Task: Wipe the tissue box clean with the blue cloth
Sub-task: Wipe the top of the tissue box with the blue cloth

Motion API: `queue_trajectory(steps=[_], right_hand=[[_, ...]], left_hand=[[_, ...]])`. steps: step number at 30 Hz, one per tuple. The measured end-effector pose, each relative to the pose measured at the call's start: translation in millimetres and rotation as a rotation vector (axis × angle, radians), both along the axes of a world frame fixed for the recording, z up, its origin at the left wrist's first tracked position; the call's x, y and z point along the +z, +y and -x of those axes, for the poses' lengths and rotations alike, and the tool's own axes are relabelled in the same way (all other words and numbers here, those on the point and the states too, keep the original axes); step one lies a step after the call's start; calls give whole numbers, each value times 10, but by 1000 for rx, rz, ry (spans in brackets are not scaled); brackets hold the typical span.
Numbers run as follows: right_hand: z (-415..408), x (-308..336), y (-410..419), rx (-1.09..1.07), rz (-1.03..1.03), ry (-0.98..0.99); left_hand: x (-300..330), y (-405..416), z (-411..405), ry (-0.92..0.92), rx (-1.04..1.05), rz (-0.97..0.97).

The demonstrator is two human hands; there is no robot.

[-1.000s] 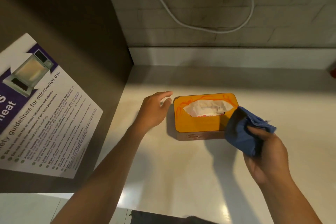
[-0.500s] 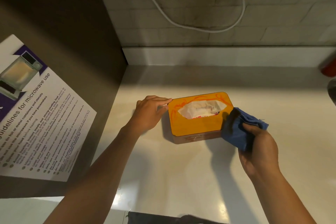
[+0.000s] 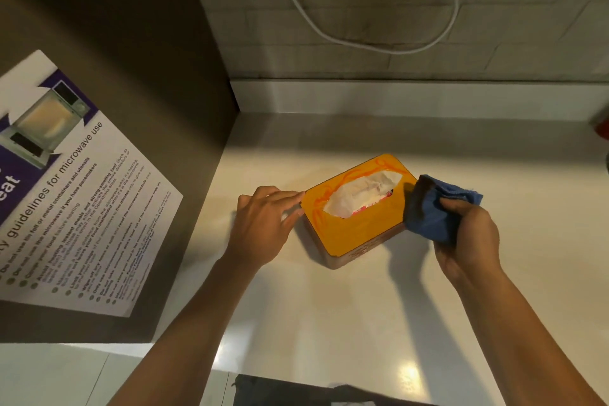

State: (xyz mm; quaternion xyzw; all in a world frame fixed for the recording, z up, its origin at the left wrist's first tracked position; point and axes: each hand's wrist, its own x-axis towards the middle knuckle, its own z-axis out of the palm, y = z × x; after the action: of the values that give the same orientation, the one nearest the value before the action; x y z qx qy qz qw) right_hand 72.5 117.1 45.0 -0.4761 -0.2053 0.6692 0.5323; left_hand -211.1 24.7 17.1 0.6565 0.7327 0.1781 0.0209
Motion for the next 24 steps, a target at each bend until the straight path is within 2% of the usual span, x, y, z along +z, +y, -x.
queue_trajectory(steps=[6, 11, 15, 24], right_hand=[[74, 109, 412, 91, 20, -34], [99, 201, 638, 208, 38, 51], [9, 252, 443, 251, -20, 163], [-163, 260, -281, 216, 53, 315]], left_hand=[[84, -375, -259, -58, 3, -11], [118, -666, -681, 36, 14, -15], [198, -702, -873, 98, 58, 41], [166, -744, -895, 44, 51, 60]])
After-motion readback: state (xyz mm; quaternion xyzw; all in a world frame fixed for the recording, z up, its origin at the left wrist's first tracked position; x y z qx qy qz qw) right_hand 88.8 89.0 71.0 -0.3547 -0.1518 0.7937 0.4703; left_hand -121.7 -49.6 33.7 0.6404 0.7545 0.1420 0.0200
